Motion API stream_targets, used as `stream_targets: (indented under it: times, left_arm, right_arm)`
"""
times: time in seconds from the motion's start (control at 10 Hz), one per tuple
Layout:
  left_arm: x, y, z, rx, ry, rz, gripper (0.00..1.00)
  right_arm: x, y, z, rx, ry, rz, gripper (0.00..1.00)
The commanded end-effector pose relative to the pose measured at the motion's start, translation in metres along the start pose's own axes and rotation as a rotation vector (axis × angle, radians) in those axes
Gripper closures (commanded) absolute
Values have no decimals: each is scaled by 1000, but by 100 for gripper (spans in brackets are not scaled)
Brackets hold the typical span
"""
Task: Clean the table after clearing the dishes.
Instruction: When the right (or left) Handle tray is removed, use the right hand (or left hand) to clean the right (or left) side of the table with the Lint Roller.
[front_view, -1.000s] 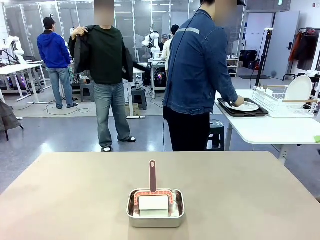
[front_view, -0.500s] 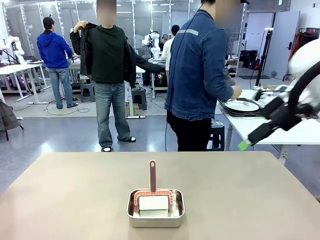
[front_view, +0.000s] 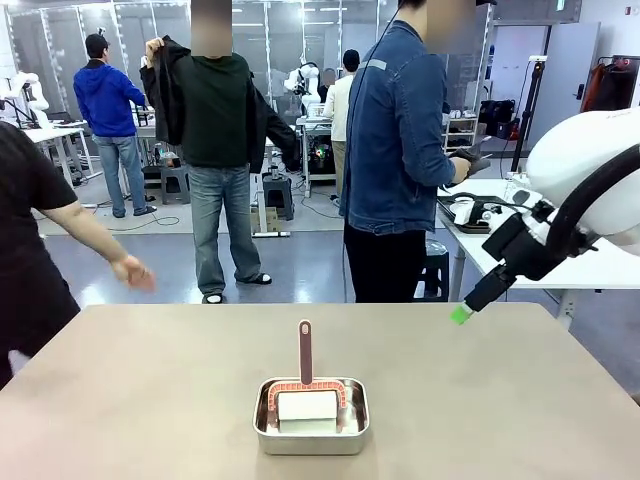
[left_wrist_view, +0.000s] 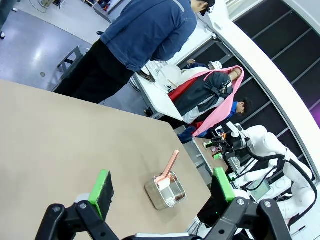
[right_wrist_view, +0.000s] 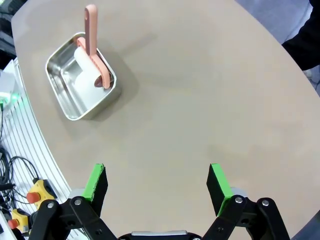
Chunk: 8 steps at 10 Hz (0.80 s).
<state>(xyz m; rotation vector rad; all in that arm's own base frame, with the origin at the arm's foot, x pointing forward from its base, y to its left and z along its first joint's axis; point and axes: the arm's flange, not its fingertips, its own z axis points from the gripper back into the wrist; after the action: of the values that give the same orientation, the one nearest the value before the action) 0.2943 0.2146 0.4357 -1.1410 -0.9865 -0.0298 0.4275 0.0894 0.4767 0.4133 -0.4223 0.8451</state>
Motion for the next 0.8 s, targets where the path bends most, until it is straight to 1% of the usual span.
stream_targets:
  times: [0.0,0.3,0.4,0.5,0.6,0.7]
  left_arm:
    - [1,-2,3,-10,2,12,0]
    - [1,-2,3,-10,2,12,0]
    - [1,-2,3,-10,2,12,0]
    - [1,-2,3,-10,2,12,0]
    - [1,-2,3,-10,2,12,0]
    - [1,-2,3,-10,2,12,0]
  right_arm:
    - [4,0,5,8,3,-14,0]
    - [4,0,5,8,3,-14,0]
    - [-1,-5,7,1,-12,-11,0]
    - [36,0,2,-22,29,78,0]
    - [72,8,-10,-22,112,185,0]
    - [105,18,-23,-20,171,260,0]
